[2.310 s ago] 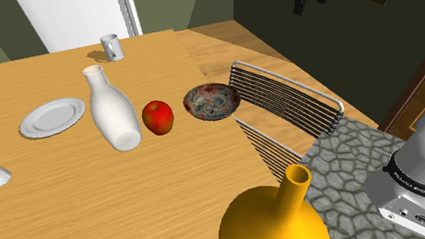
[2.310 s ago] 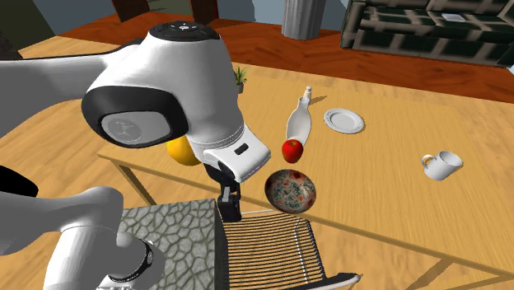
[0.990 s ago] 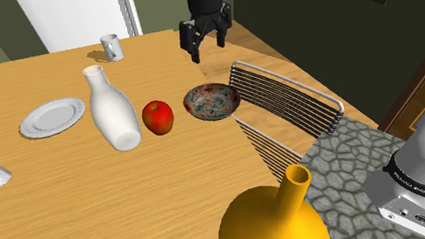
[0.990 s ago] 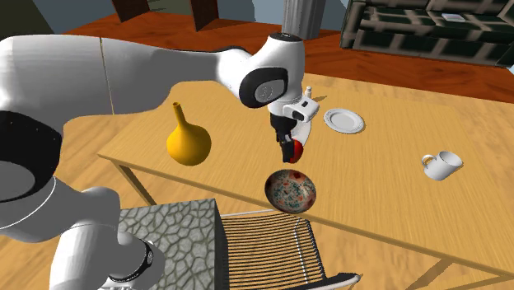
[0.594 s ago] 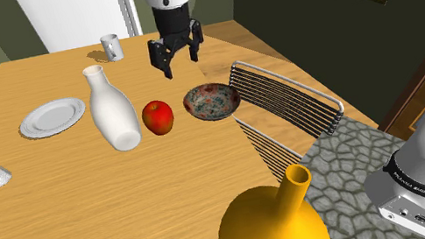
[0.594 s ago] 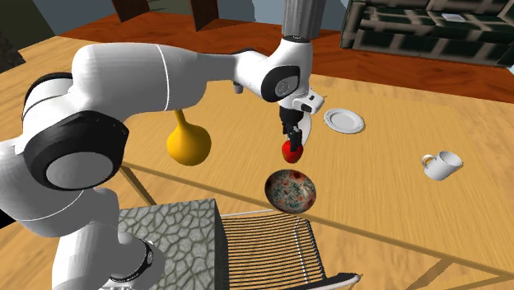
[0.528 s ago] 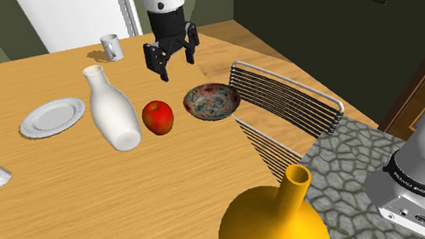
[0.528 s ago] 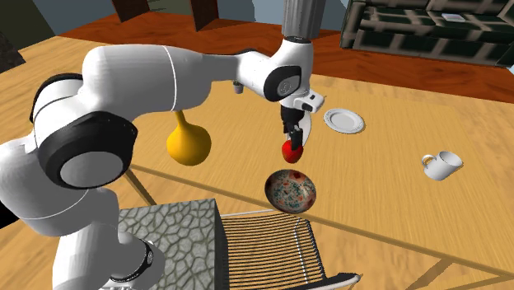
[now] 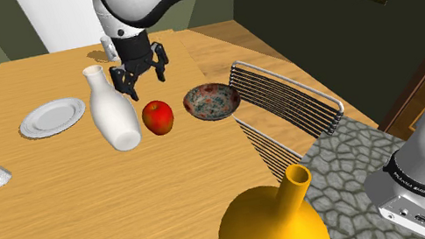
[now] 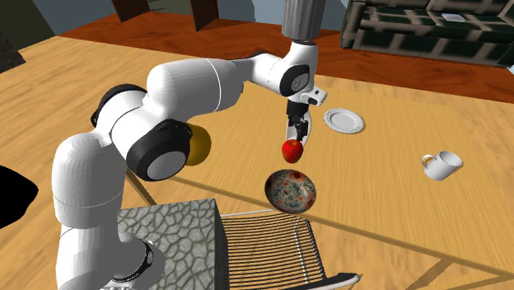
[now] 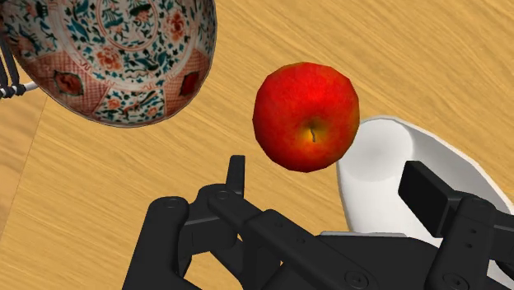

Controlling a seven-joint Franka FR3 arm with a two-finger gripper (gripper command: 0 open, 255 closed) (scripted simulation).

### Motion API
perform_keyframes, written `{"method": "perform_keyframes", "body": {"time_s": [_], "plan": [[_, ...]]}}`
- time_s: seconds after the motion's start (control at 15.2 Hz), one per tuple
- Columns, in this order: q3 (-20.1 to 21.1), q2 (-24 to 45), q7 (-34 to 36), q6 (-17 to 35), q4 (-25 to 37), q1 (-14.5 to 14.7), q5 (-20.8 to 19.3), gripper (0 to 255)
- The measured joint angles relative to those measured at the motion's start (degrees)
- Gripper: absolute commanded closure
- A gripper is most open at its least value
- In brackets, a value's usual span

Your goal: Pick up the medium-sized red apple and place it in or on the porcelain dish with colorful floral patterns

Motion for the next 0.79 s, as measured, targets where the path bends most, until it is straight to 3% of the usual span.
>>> {"method": "perform_keyframes", "body": {"time_s": [0.46,0.79], "plan": [[-0.3,1.8,0.5,4.3,-2.7,0.0,-0.6,0],[-0.3,1.9,0.6,4.6,-2.8,0.0,-0.7,0]]}}
